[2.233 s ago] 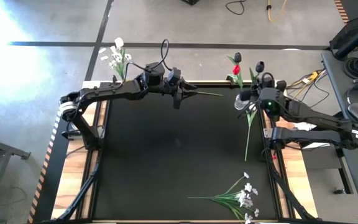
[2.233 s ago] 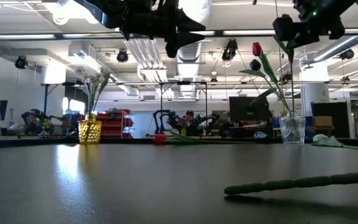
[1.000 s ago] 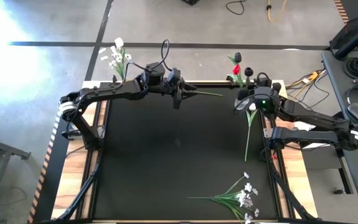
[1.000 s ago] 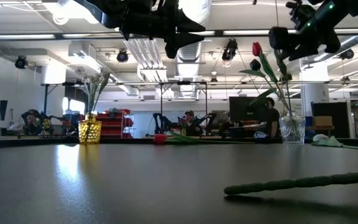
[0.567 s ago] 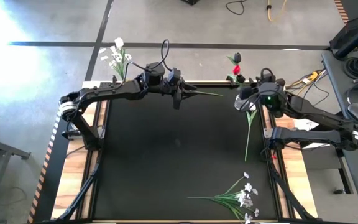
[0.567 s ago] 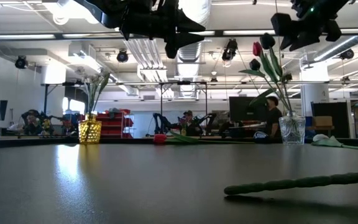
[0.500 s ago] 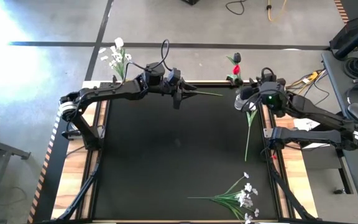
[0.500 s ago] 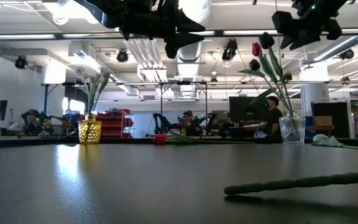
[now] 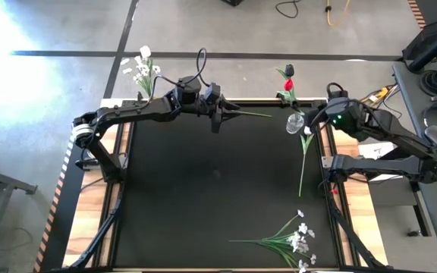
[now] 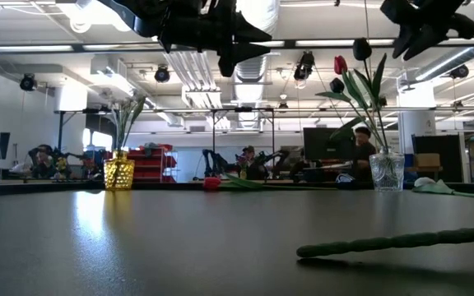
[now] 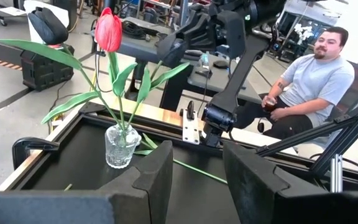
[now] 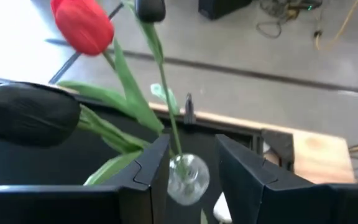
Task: Sort flowers into vase by color
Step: Put the white tulip into the yellow vase
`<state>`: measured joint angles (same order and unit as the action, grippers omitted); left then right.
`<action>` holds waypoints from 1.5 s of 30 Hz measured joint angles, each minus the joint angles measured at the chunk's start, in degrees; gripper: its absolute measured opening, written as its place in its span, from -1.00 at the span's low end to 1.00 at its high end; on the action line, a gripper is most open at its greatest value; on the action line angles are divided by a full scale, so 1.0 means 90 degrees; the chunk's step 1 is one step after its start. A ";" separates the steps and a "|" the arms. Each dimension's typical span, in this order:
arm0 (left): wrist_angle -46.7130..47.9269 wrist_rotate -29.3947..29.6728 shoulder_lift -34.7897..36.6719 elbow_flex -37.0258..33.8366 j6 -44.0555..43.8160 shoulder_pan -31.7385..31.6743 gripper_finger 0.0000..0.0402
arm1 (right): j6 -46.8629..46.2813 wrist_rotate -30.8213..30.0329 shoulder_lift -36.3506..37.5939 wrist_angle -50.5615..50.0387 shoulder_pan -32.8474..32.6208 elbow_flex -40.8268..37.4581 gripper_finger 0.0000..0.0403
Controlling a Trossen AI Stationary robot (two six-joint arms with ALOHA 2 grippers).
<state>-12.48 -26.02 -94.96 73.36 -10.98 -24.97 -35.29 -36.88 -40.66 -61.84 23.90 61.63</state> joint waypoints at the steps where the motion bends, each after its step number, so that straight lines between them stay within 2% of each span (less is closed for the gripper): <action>1: 0.0017 0.0000 0.0000 0.0000 0.0000 0.0000 -0.37 | -0.0130 0.0129 0.0006 -0.0123 0.0000 0.0059 -0.42; 4: 0.0059 0.0000 0.0002 0.0000 0.0000 0.0001 -0.37 | -0.0553 0.0602 0.0009 -0.0572 0.0000 0.0265 -0.44; 8: 0.0076 0.0000 0.0002 0.0000 0.0000 0.0000 -0.37 | -0.1668 0.1244 -0.0045 -0.1486 0.0000 0.0298 -0.52; 11: 0.0128 0.0002 0.0001 0.0000 0.0000 0.0000 -0.37 | -0.2184 0.1751 -0.0031 -0.1765 0.0001 -0.0075 -0.61; 18: 0.0224 0.0000 0.0002 0.0000 0.0000 0.0000 -0.37 | -0.2456 0.2984 0.0002 -0.1707 0.0000 -0.1080 -0.82; 24: 0.0285 0.0000 0.0002 0.0000 0.0000 0.0001 -0.37 | -0.2826 0.3173 -0.0234 -0.1375 0.0000 -0.1516 -0.83; 31: 0.0331 0.0000 0.0000 0.0000 0.0000 0.0002 -0.37 | -0.2864 0.3179 -0.0985 -0.1356 0.0000 -0.1771 -0.60; 35: 0.0360 0.0000 0.0001 0.0000 0.0000 0.0001 -0.37 | -0.2753 0.3486 -0.1325 -0.0940 0.0000 -0.1975 -0.50; 39: 0.0360 0.0000 0.0000 0.0000 0.0000 0.0000 -0.37 | -0.2707 0.3611 -0.1507 -0.0363 0.0000 -0.2244 -0.51; 45: 0.0360 0.0000 0.0001 0.0000 0.0000 0.0002 -0.37 | -0.2935 0.3534 -0.1555 -0.0203 0.0000 -0.2767 -0.58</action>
<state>-9.23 -26.02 -94.95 73.36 -10.98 -24.95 -61.70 -5.08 -54.65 -63.67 23.90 36.72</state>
